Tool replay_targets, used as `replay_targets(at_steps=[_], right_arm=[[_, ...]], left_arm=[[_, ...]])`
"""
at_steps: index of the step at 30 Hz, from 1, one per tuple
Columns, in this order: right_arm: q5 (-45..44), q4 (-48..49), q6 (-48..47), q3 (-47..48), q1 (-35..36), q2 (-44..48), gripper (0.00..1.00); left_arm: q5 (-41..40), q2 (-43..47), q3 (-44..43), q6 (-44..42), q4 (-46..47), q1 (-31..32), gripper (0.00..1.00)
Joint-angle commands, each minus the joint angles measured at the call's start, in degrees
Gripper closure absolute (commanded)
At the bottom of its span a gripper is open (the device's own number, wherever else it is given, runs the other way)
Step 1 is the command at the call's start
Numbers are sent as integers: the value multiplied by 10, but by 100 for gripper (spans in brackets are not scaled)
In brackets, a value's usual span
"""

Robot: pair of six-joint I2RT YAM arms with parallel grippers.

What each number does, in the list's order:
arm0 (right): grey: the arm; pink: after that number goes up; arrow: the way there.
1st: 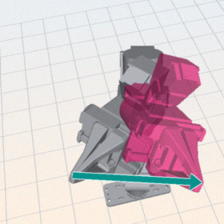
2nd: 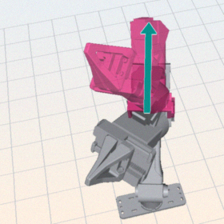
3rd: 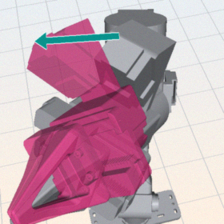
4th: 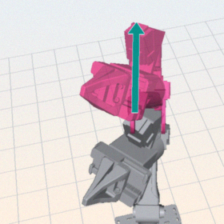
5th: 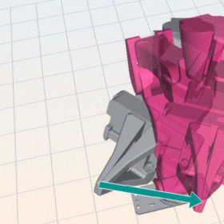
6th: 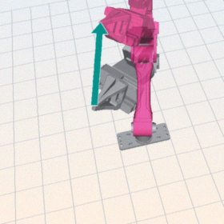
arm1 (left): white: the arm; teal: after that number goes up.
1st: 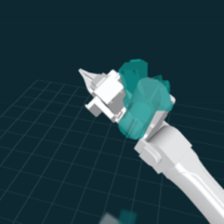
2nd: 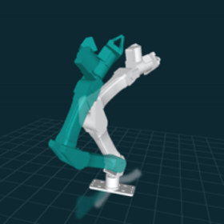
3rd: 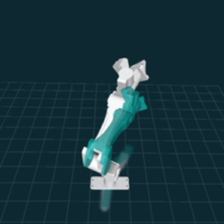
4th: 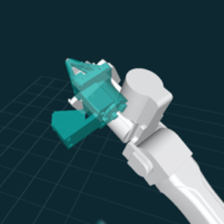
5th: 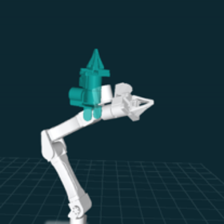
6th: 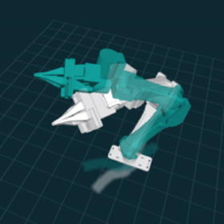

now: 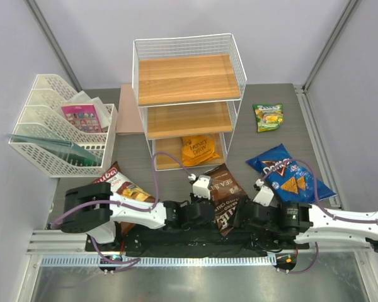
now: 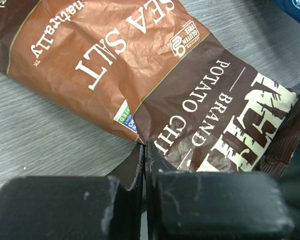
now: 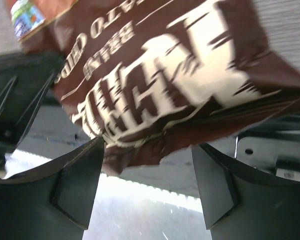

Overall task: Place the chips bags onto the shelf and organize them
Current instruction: Pick up the potato chip from the center of the board.

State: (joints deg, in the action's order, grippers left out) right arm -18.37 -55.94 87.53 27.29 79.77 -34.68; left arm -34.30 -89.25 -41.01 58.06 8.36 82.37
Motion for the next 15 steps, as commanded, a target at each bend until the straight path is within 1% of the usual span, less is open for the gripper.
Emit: replay_targets(at_steps=[1,2,5,11,15], right_arm=[[-52,23,71,-34,2,43,24],[-64,27,79,-39,2,49,20],[-79,42,92,-55,1,54,20],[-108,85,73,-41,2,9,20],[-145,87,87,-36,2,-18,20]], left_arm=[[6,12,-2,6,25,-1,100],[8,12,1,7,26,2,100],[9,12,4,10,30,10,100],[23,8,6,6,52,22,100],[21,16,9,13,55,31,100]])
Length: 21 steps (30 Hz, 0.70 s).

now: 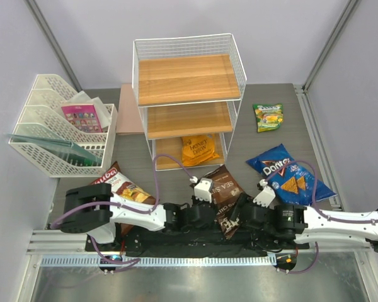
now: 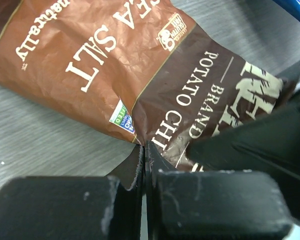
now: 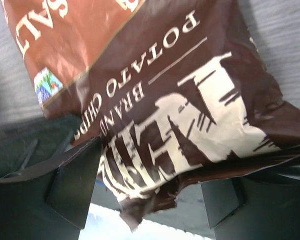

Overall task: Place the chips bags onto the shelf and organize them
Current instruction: Pick up the potato chip from the center of the board.

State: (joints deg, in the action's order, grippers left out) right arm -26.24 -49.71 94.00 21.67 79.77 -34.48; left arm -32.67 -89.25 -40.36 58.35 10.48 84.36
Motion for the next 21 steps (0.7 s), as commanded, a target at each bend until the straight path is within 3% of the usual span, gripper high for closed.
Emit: replay_targets(at_steps=[1,9,14,21], right_arm=[[-72,9,31,21,2,-29,20],[-101,1,80,9,2,-15,20],[-87,44,71,-16,2,-11,20],[-37,108,48,-25,2,-87,20]], left_arm=[[1,19,3,17,22,12,100],[3,39,-6,12,9,23,100],[19,34,19,23,52,23,100],[16,33,27,25,60,23,100]])
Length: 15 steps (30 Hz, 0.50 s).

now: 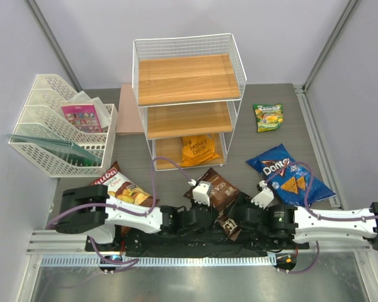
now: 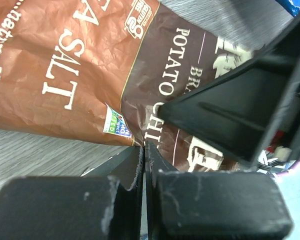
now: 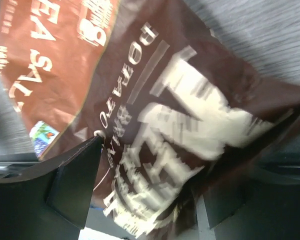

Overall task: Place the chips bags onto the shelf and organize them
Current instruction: Pick up the potato chip from the center of the board.

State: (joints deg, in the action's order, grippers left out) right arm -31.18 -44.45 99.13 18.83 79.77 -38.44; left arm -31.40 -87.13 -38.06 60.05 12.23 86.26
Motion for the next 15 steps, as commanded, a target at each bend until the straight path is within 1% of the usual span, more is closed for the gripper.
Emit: replay_targets(at_steps=[1,4,7,9,12,15], right_arm=[[17,59,-3,6,2,-77,18],[12,76,3,7,2,-102,16],[-12,87,8,6,2,-84,16],[-29,81,11,9,2,-71,16],[-59,36,25,17,1,-49,16],[-78,24,27,20,1,-24,17]], left_arm=[[4,13,5,8,47,4,100],[10,28,11,8,58,6,100],[7,35,9,1,51,12,100],[4,41,10,2,39,14,100],[9,47,15,2,39,18,100],[18,50,14,-9,39,27,100]])
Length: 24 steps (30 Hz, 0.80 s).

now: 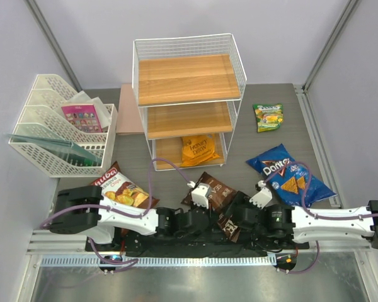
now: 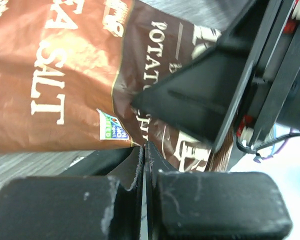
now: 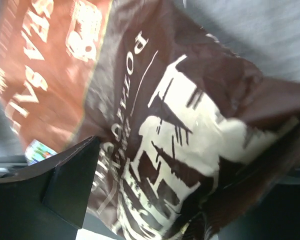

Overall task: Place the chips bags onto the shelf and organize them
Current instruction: Pick up the potato chip from the center of the board.

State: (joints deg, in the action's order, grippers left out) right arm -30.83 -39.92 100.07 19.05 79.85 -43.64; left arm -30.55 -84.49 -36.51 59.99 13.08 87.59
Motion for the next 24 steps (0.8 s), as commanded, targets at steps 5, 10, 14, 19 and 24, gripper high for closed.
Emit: replay_targets(at_steps=[5,10,14,19,24], right_arm=[[-86,7,-7,7,1,41,32],[-59,74,-40,11,1,-19,32],[-41,112,-77,23,1,-68,32],[-40,150,-102,20,0,-73,52],[-49,198,-121,-7,1,-32,40]], left_arm=[[37,5,-7,-29,35,20,100],[52,-9,-2,-29,56,19,100],[45,0,1,-30,52,19,100],[36,21,14,-36,44,19,100],[37,34,27,-40,49,19,100]])
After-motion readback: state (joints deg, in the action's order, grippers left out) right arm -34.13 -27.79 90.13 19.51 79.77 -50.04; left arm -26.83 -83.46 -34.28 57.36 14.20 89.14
